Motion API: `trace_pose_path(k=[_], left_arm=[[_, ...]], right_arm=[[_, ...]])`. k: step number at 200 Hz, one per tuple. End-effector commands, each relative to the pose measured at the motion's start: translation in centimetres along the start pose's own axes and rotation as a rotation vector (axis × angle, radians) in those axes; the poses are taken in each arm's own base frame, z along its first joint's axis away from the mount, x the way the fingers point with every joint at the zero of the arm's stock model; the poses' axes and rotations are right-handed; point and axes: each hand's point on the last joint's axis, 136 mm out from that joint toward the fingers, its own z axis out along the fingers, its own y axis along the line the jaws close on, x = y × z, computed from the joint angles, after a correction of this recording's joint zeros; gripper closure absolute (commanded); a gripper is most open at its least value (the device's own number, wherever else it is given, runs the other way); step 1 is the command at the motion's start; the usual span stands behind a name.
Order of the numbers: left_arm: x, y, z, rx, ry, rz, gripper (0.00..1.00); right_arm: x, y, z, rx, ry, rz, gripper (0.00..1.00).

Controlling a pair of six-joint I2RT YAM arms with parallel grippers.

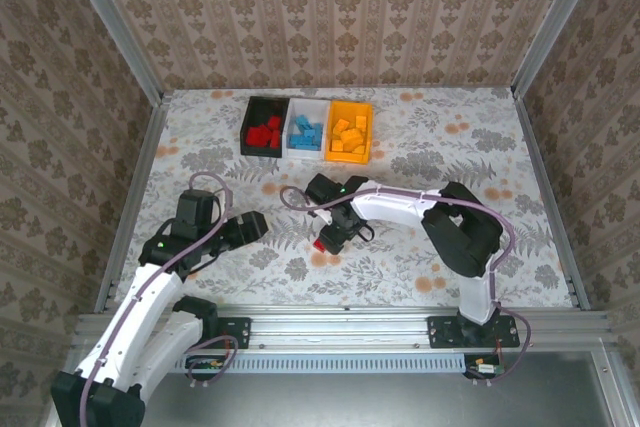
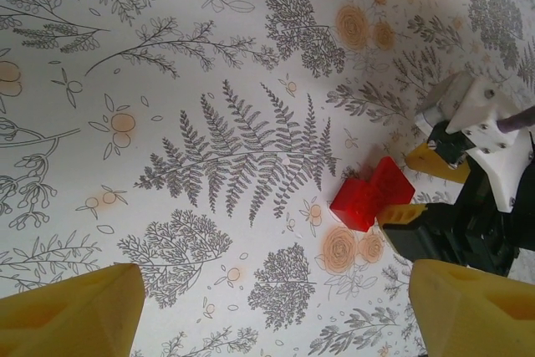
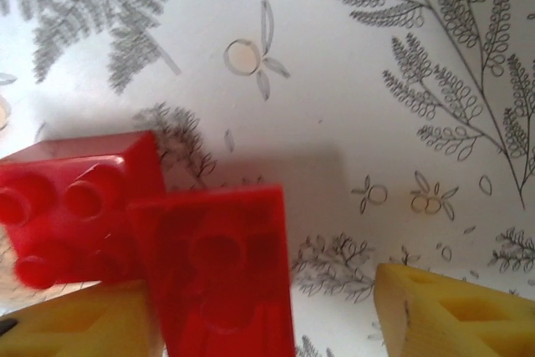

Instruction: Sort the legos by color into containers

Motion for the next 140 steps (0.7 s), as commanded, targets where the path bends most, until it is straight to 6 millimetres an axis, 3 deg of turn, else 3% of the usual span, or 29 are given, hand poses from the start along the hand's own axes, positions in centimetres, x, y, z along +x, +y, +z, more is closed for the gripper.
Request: trace_pose_path(k=[1,40,93,118,140], left_arm=[[0.0,0.3,0.0,-0.013,0.006,0.013,0.16],[-0.1,0.5,0.0,-0.014,0.005,0.006,0.16],[-0.3,0.3,0.2,-0.001,0.0,0.004,0.15],[-0.4,0.1,0.3,0.008,0.0,0.003,0.15],[-0.5,-0.1,0.3,0.019,-0.003,0.001,0.15]], right_arm=[[-1.1,-0.3,0.3,-0.007,-0.013,-0.002,0.4],[-1.3,-0.6,-0.1,-0.007,-0.018,-0.002,0.57],[0.0,-2.8,-2.5,-0.011,-0.071,0.091,0.67],[0.3,-4.2,-4.5,-0.122,-0.157,0.242,0.68],[-0.8,-4.8,-8.0,-0.341,-0.305,0.423,0.68]])
